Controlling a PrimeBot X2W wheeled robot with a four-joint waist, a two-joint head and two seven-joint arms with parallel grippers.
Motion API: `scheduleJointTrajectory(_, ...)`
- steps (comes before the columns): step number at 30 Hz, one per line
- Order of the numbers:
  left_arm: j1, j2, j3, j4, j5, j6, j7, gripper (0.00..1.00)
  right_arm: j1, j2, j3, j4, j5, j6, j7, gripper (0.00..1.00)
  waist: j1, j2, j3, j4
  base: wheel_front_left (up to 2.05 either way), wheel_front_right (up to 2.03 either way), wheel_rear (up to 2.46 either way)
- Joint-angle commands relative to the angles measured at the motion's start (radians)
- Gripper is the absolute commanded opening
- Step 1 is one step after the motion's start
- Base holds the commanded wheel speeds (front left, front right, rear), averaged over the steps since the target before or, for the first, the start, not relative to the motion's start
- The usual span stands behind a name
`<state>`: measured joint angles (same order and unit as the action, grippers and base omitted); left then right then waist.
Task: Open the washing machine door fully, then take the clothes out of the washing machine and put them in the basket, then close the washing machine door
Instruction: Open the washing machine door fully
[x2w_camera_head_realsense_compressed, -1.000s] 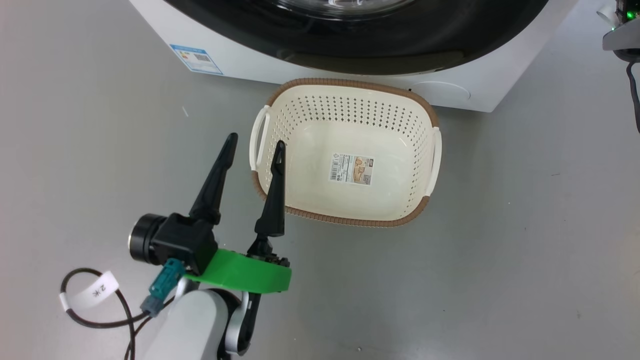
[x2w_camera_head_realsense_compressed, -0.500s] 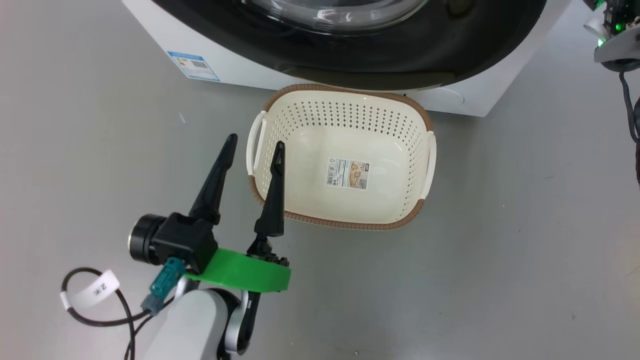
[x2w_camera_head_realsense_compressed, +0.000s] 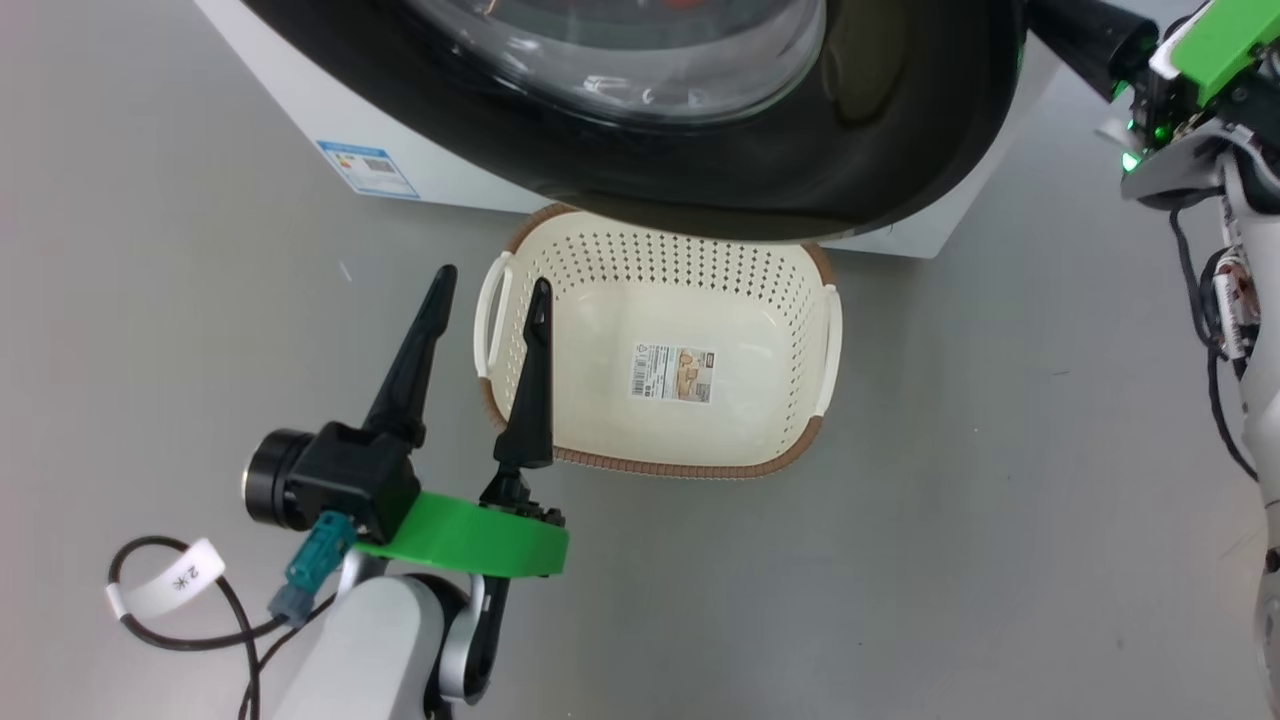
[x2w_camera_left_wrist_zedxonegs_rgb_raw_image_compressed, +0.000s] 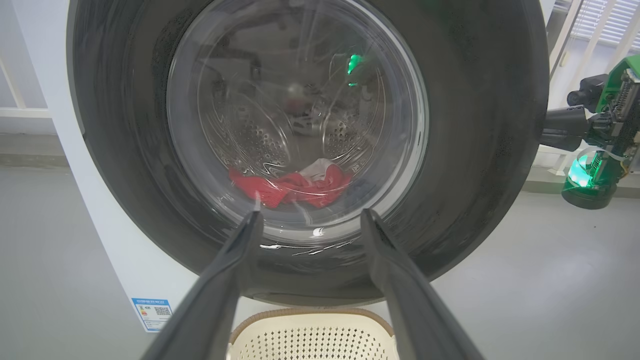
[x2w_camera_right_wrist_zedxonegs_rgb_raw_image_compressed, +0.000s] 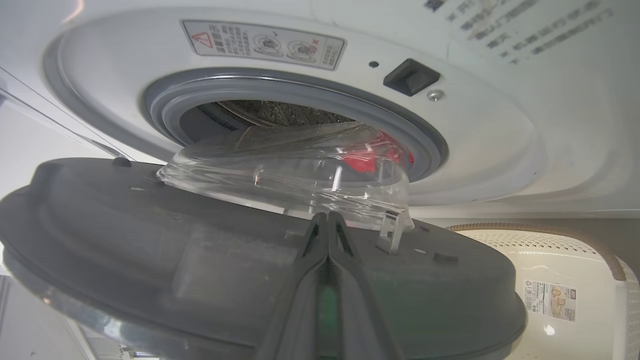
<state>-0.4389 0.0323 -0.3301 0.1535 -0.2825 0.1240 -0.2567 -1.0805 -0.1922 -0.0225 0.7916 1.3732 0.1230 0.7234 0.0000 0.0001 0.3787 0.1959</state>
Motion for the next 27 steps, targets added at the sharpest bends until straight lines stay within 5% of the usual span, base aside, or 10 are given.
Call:
scheduleJointTrajectory(1,-0.001,0.018,0.035,-0.019,0.007,-0.001,-0.005,1.00,0.014,0.030,0.009,-0.039,0.012,0.008,0.015,0.00,0.0000,-0.0001,-0.014,-0.009,0.00,0.00,0.00)
scheduleJointTrajectory(27,0.055,0.021,0.066,0.003,0.013,-0.018,-0.005,1.00,0.224,0.087,0.031,-0.189,0.013,0.008,0.107,0.00,0.0000,-0.0001,-0.137,-0.025,0.00,0.00,0.00)
